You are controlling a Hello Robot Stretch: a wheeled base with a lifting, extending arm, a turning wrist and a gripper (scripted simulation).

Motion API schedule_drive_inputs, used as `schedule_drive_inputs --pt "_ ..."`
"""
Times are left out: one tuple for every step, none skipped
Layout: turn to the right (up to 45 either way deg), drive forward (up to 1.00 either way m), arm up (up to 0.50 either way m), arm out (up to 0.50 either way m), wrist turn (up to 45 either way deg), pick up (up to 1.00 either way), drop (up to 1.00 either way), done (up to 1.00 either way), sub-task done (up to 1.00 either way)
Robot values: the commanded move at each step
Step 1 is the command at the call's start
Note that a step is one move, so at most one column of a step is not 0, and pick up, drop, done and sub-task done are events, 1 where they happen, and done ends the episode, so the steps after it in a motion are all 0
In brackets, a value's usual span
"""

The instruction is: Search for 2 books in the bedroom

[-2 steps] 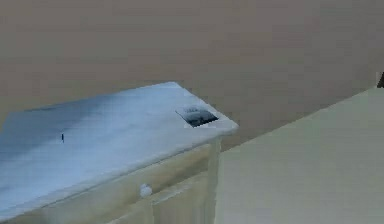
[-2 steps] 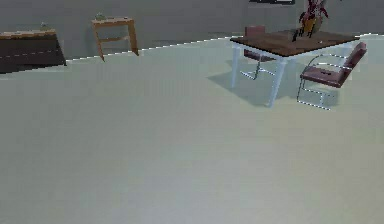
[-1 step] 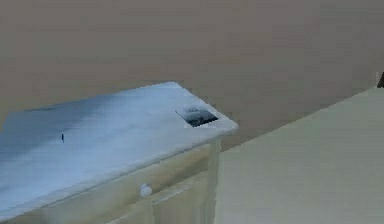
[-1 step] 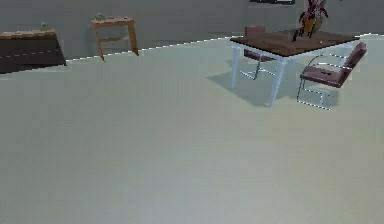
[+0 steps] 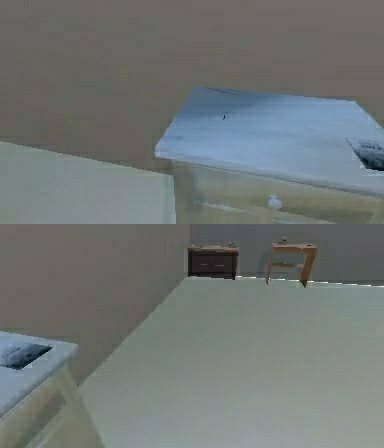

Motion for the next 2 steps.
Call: schedule_drive_inputs --pt "-45.0 0.00 0.00 0.00 0.0 0.00 0.00 0.00 0.00" --pt "-42.0 0.00 0.00 0.00 0.0 0.00 0.00 0.00 0.00"
